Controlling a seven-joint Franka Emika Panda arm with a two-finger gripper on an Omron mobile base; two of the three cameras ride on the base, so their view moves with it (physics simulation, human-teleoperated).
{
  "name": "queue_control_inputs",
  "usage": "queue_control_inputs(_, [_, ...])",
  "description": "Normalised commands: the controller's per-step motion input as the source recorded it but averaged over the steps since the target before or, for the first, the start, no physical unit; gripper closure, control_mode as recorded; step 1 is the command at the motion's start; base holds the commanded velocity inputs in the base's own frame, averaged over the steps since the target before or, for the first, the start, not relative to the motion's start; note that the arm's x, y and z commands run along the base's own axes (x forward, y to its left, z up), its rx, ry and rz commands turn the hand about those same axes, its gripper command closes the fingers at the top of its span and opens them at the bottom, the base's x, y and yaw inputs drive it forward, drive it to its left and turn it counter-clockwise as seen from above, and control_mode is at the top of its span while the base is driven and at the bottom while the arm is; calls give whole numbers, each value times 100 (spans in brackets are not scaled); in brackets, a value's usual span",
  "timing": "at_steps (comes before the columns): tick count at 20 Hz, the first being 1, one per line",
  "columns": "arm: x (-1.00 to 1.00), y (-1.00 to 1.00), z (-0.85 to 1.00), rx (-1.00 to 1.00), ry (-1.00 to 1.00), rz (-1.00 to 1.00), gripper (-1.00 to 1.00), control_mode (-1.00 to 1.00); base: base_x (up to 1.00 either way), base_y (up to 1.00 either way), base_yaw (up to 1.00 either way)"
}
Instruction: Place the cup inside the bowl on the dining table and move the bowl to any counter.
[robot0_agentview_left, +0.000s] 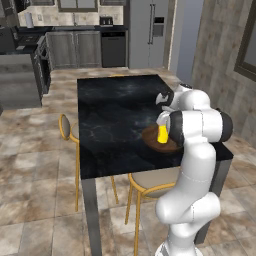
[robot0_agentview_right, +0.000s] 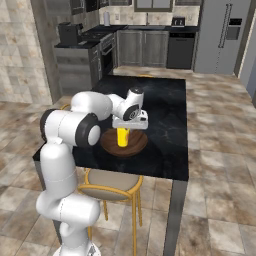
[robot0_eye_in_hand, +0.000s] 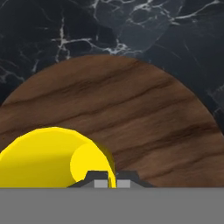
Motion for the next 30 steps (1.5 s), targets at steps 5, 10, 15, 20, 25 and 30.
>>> queue_control_inputs(5, [0, 0, -16, 0, 0, 3, 100, -100, 0, 0, 0])
queue_control_inputs(10, [0, 0, -13, 0, 0, 3, 100, -100, 0, 0, 0])
queue_control_inputs(15, [0, 0, -14, 0, 0, 4, 100, -100, 0, 0, 0])
queue_control_inputs(20, [0, 0, -9, 0, -1, 4, 100, -100, 0, 0, 0])
queue_control_inputs(25, [0, 0, -3, 0, 0, 4, 100, -100, 0, 0, 0])
queue_control_inputs(30, [0, 0, 0, 0, 0, 1, 100, -100, 0, 0, 0])
